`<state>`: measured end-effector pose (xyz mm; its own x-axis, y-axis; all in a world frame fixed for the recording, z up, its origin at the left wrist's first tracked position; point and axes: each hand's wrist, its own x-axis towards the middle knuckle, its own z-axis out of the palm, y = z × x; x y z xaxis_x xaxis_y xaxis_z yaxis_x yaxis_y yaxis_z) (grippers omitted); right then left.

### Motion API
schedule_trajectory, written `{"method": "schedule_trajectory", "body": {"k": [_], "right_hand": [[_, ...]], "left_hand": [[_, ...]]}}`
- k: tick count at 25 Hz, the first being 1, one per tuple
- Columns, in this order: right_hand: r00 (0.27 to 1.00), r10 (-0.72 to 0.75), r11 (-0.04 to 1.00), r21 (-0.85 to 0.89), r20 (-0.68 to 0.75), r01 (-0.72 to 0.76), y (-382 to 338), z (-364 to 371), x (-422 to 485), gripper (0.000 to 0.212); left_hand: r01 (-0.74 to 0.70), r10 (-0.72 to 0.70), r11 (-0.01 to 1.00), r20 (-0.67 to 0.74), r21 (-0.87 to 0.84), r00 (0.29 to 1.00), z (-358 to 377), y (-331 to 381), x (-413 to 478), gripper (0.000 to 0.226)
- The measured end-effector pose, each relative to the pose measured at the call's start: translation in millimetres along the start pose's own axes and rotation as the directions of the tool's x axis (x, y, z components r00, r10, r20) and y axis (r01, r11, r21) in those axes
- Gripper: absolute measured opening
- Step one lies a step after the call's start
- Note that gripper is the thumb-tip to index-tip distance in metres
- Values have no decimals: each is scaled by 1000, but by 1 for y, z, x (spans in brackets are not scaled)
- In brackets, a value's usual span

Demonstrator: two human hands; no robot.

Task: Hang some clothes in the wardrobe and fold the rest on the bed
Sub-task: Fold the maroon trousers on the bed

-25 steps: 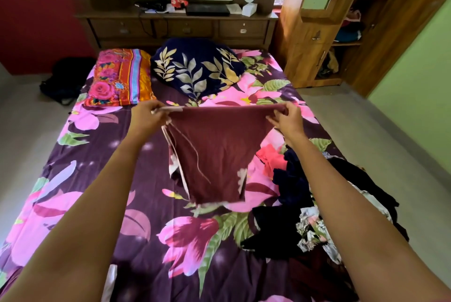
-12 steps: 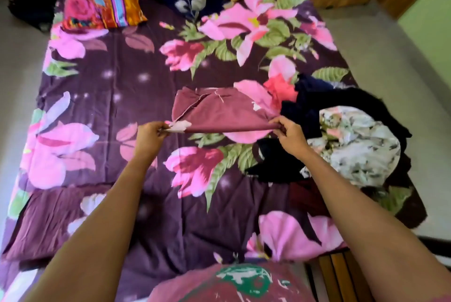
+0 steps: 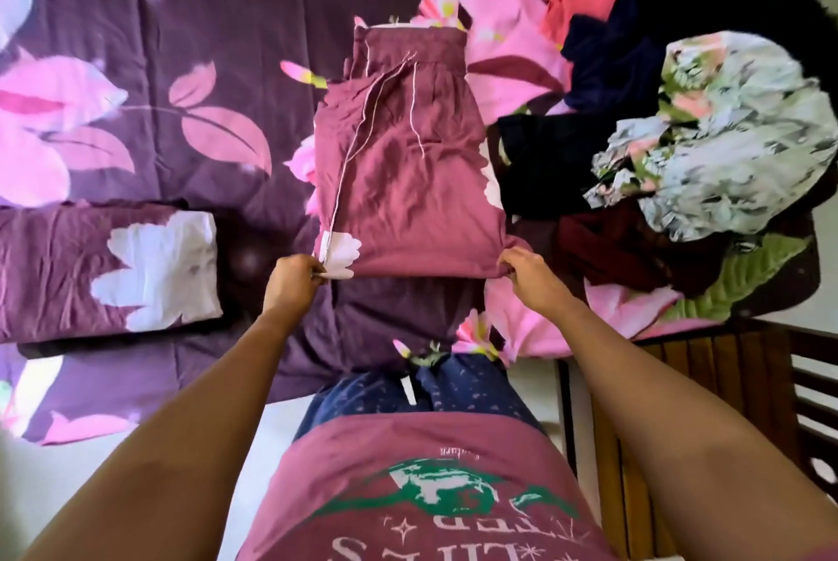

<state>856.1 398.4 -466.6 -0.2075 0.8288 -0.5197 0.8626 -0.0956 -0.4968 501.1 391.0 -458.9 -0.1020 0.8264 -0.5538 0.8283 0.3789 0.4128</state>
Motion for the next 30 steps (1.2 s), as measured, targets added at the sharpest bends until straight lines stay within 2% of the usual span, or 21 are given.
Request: {"method": "schedule_trajectory", "body": {"k": [6, 8, 10, 12, 14, 15, 17, 18, 19, 20, 21, 22, 24, 27, 28, 29, 30], "right_hand": [[992, 83, 994, 64, 91, -89, 15, 42, -6, 38], [967, 241, 958, 137, 87, -251, 19, 53, -6, 33], [895, 446, 864, 272, -19, -424, 19, 62, -10, 28], [774, 614, 743, 443, -156, -501, 13, 64, -11, 24], [607, 767, 595, 584, -207, -552, 10, 70, -9, 18], [511, 845, 474, 657, -154, -586, 10, 75, -7, 18], [294, 952, 125, 774, 82, -621, 7, 79, -3, 38], [212, 951, -67, 819, 225, -570, 4, 79, 0, 44], [199, 909, -241, 852, 366, -465, 1, 78, 3, 40], [208, 863, -369, 856, 460, -361, 1, 80, 6, 31], [219, 834, -448, 853, 507, -268, -3, 81, 8, 25], [241, 816, -481, 849, 525, -220, -8, 80, 9, 24], [271, 817, -474, 861, 509, -186, -12, 81, 10, 25], [296, 858, -419, 905, 419, -67, -16, 78, 12, 24], [296, 895, -340, 940, 333, -32, -18, 80, 15, 23], [295, 936, -188, 981, 192, -40, -21, 82, 18, 23], [315, 949, 7, 997, 19, -82, -26, 84, 21, 23]], "left_hand": [[113, -117, 991, 51, 68, 992, 41, -17, -8, 22], [138, -143, 984, 41, 108, 989, 50, -14, -7, 28], [105, -110, 988, 39, 113, 993, 60, -3, -7, 29], [10, -18, 997, 97, 81, 995, 71, 10, -4, 29], [-66, 53, 995, 176, 69, 983, 83, 24, 2, 32], [-95, 78, 993, 212, 68, 974, 89, 31, 5, 34], [-137, 114, 988, 271, 69, 956, 101, 44, 7, 36], [-163, 136, 984, 297, 68, 945, 107, 49, 8, 37], [-188, 158, 980, 320, 67, 934, 112, 53, 11, 37], [-208, 174, 976, 341, 64, 924, 117, 56, 13, 38], [-221, 189, 974, 355, 52, 916, 121, 57, 15, 40], [-232, 199, 972, 365, 47, 909, 124, 58, 17, 42], [-276, 206, 953, 397, 127, 894, 130, 60, 20, 53], [-269, 115, 909, 428, 319, 896, 134, 61, 18, 73], [-242, 77, 908, 430, 342, 900, 135, 60, 18, 75], [-224, 49, 909, 442, 352, 896, 136, 58, 18, 77], [-221, 37, 908, 457, 355, 889, 136, 55, 17, 77]]}}
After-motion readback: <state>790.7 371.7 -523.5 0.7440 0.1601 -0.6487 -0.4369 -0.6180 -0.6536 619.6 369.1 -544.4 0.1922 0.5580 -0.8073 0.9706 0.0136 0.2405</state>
